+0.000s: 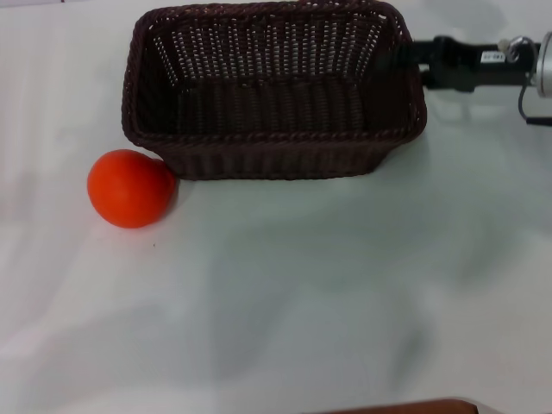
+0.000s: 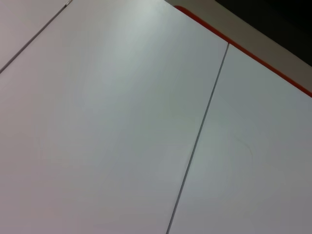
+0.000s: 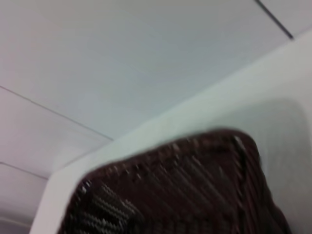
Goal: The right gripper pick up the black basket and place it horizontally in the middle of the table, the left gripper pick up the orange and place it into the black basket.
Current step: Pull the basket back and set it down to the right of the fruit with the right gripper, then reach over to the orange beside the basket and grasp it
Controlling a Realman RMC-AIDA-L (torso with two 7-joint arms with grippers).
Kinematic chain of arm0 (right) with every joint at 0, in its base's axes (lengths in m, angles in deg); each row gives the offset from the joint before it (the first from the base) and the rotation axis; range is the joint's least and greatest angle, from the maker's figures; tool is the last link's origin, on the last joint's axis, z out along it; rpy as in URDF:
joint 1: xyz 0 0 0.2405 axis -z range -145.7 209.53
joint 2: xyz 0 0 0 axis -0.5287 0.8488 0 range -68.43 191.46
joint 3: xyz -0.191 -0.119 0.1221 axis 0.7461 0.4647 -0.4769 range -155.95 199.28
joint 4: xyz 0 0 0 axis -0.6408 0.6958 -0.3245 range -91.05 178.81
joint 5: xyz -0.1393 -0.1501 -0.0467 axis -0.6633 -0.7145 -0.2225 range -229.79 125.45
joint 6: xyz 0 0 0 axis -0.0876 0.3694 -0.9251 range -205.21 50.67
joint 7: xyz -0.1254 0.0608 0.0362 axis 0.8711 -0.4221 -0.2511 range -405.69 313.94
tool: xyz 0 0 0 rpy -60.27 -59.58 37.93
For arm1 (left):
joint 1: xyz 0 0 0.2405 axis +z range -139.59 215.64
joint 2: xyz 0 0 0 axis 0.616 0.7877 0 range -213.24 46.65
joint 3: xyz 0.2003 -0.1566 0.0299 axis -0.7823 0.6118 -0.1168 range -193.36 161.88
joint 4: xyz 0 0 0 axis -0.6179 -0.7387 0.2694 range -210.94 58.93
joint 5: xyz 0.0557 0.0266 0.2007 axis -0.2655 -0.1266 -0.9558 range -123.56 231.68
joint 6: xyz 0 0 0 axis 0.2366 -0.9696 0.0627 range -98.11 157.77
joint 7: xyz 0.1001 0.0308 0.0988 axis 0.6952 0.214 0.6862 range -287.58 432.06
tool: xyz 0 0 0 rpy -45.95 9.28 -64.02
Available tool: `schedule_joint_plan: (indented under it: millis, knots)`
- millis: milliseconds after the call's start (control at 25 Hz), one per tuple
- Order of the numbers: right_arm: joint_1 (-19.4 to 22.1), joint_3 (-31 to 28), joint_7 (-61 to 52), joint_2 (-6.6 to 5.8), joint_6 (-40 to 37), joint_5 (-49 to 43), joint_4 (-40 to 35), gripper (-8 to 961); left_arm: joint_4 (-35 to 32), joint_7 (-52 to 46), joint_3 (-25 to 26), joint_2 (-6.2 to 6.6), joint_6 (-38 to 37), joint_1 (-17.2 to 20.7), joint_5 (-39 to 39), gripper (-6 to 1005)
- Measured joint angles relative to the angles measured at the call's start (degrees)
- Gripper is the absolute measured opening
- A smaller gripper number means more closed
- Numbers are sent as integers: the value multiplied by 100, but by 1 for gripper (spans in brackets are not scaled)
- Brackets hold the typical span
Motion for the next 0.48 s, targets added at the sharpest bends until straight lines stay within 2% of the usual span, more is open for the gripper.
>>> schedule_joint_plan:
  millis: [80,280,360,440,480]
  knots:
    - [-44,18,101,-25,-37,119,-2,794,0,0,-1,2,0,-4,0,507]
    - [-274,-6,407,-50,-188,278,-19,793,0,-16,-99,7,1,-5,0,507]
    - [-327,-12,602,-56,-242,499,-26,793,26,-46,-309,74,1,19,-36,508]
    - [-337,-19,828,-81,-254,822,-30,793,57,-120,-702,245,3,51,-224,509]
    - [-324,-18,902,-98,-253,989,-30,793,57,-120,-702,245,3,51,-224,510]
